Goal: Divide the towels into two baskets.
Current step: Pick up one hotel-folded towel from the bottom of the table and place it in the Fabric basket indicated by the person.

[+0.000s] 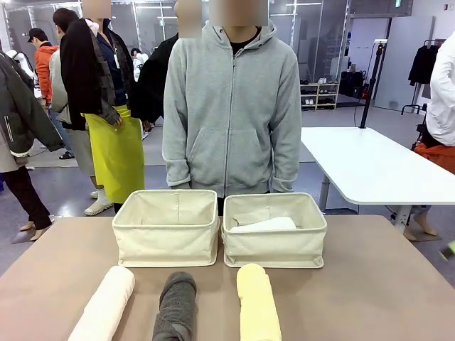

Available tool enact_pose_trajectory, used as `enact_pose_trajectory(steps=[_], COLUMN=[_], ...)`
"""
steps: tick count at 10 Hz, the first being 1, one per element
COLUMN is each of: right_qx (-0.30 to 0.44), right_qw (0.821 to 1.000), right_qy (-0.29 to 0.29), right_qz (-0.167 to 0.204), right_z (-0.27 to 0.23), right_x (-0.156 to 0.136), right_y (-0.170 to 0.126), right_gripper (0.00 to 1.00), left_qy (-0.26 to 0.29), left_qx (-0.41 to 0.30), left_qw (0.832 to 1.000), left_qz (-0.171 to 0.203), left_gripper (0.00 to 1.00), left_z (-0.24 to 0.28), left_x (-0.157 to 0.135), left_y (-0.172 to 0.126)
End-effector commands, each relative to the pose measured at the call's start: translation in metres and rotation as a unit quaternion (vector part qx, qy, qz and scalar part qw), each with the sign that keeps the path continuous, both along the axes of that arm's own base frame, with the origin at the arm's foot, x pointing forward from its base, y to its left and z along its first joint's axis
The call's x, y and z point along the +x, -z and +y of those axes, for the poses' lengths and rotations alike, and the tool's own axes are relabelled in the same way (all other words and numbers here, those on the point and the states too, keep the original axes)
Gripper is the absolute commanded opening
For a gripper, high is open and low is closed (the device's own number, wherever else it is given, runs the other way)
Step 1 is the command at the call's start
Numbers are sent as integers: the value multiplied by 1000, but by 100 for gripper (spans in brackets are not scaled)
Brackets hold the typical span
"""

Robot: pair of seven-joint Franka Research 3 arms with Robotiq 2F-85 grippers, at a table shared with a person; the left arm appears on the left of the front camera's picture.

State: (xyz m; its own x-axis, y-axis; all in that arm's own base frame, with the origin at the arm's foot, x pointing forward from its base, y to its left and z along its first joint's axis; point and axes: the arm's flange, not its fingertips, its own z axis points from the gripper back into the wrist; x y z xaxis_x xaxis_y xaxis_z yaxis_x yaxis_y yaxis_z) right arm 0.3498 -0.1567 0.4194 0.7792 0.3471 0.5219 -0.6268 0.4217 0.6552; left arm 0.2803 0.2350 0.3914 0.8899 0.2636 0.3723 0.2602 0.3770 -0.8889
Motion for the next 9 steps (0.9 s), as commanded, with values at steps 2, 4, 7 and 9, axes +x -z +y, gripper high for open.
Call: enact_pose_trajectory(steps=[2, 4, 7, 9], right_qx=[98, 98, 88, 88], right_qw=[989, 985, 986, 986], right_qy=[106, 125, 120, 120], right_qz=[44, 72, 76, 76], right_z=[-37, -45, -52, -52], right_x=[-33, -39, -50, -50], right_y=[56, 71, 76, 76], right_gripper=[100, 100, 100, 100], left_qy=[-2, -2, -2, -2], left_qx=[-4, -4, -4, -4], left_qw=[1000, 1000, 1000, 1000], left_qz=[-5, -5, -5, -5], left_gripper=[100, 100, 100, 100], left_z=[1, 1, 1, 1], left_x=[-2, -2, -2, -2], left_y=[-3, -3, -3, -3])
